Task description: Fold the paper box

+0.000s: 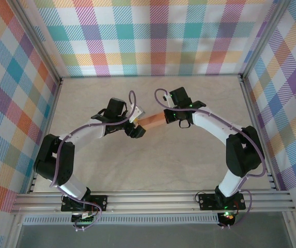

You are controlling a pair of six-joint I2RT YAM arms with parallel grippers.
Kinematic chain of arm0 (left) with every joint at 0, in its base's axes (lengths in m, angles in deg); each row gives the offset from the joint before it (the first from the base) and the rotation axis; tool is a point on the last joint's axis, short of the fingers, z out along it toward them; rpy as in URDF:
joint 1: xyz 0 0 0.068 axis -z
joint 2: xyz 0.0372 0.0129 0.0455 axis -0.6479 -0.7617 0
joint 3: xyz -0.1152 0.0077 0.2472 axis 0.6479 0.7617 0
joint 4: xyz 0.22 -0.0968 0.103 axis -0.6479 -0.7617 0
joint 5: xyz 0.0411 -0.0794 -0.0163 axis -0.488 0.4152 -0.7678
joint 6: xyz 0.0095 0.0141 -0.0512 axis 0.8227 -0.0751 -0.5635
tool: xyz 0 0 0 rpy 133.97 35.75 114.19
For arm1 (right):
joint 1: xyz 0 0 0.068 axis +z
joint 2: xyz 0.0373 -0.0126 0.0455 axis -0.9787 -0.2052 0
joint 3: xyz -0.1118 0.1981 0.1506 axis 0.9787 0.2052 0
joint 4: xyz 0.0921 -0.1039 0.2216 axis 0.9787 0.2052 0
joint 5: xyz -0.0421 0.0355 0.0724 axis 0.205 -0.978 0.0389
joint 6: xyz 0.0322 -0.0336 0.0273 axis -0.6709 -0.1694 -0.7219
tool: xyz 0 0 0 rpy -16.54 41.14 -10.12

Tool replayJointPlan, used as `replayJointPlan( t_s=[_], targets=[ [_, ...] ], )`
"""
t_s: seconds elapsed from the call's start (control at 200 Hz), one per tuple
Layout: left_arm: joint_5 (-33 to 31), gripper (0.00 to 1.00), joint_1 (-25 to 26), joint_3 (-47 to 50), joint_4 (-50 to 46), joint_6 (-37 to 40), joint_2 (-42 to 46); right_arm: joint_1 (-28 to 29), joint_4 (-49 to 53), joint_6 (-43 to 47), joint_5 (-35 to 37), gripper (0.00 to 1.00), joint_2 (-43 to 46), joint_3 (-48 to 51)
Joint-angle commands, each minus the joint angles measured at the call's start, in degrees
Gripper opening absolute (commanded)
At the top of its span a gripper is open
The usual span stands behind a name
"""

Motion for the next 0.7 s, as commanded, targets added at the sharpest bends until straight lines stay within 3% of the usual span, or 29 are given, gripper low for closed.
replayJointPlan(
  t_s=[0.0,0.3,0.505,0.695],
  targets=[
    [-1.40,0.84,0.24,2.00,3.18,-3.86,3.11,0.22,2.17,-0.86,0.26,0.00,-1.30,-2.32],
    [-5.44,0.85,0.25,3.62,5.40,-11.28,6.55,0.17,5.73,-1.01,0.17,0.00,-4.33,-7.01],
    [-15.21,0.83,1.35,0.06,-1.09,-23.57,10.91,0.18,11.67,-1.36,0.87,0.00,-8.13,-13.54],
    [-26.04,0.81,5.05,-2.49,-11.35,-25.65,12.12,0.17,14.49,-0.64,2.16,0.00,-10.59,-17.30]
  ],
)
